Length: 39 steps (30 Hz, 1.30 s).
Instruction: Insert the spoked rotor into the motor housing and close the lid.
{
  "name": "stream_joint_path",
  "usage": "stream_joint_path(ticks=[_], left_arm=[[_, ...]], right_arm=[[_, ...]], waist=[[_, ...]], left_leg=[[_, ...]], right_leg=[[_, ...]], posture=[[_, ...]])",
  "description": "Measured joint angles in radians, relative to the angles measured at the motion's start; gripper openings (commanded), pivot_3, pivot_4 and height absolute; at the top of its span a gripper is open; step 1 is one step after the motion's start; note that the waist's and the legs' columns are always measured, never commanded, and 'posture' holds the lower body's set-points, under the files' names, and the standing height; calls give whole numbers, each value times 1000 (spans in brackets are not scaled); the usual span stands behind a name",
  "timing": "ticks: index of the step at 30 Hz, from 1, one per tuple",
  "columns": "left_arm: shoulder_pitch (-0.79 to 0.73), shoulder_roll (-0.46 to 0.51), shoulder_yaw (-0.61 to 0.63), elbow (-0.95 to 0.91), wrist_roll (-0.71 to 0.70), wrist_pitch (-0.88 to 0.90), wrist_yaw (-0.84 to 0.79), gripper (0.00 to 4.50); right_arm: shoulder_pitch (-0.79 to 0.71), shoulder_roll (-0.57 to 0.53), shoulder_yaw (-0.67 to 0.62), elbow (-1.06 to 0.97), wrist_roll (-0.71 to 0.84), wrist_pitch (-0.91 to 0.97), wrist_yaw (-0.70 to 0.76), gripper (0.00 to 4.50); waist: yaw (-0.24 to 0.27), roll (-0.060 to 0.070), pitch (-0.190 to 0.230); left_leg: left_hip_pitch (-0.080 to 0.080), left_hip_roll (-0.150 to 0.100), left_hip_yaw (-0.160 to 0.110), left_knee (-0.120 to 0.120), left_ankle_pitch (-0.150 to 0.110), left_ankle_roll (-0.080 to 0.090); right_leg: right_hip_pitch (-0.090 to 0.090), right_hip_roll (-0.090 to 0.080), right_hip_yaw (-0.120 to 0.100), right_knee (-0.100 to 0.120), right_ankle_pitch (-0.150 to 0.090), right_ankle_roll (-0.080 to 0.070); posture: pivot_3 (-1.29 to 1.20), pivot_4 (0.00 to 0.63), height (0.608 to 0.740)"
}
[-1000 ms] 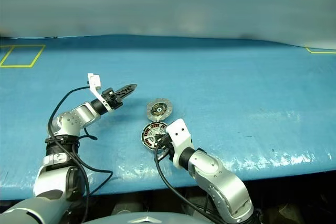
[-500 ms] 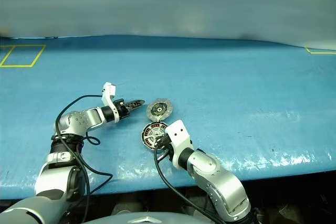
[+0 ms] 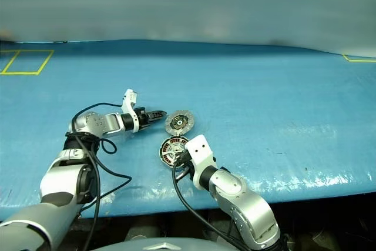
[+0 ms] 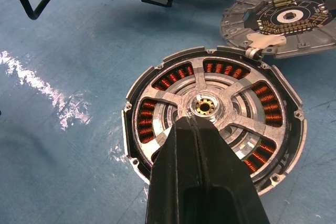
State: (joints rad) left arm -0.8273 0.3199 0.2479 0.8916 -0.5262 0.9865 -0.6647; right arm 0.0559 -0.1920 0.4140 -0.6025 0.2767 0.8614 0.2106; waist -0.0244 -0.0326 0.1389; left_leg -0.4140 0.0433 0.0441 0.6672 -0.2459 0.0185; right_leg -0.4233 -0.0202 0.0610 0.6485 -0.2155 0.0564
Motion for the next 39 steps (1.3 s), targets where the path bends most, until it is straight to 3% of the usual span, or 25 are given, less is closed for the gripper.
stream_joint_path(ticks=[11,16,26,30,34,39], left_arm=[[-59,-22,21,137,4,32,-112,0],[-66,-25,114,188,-41,63,-123,0],[-58,-56,111,141,-69,206,-233,0],[55,-89,54,-185,-85,141,-265,0],[279,-122,-27,-676,-91,23,-222,0],[511,-74,-167,-1053,0,-126,-139,0]], right_arm=[[11,-7,3,-25,-8,17,-18,10],[17,-14,8,-39,-14,24,-19,10],[24,-26,9,-61,-12,49,-14,10],[23,-25,10,-67,-12,60,-14,10],[17,-12,7,-65,-9,60,-12,10],[-16,6,-49,-71,26,63,8,10]], waist=[[3,0,-1],[3,0,-1],[-4,-1,-1],[-7,-1,-1],[-9,0,-1],[-5,0,-1]], left_leg=[[0,-1,-1,0,0,0],[0,-1,-1,0,0,0],[-1,0,-1,-1,0,0],[-1,0,-2,-2,0,0],[-1,0,-1,-4,0,0],[1,1,0,-3,0,0]], right_leg=[[1,-1,0,0,0,0],[0,-1,0,0,0,0],[-1,0,0,0,0,-1],[-2,-1,1,0,1,-2],[-4,-1,3,0,2,-1],[-3,-1,4,0,1,-3]], posture=[[0,150,740],[0,150,740],[0,150,740],[0,150,740],[0,150,740],[0,150,740]])
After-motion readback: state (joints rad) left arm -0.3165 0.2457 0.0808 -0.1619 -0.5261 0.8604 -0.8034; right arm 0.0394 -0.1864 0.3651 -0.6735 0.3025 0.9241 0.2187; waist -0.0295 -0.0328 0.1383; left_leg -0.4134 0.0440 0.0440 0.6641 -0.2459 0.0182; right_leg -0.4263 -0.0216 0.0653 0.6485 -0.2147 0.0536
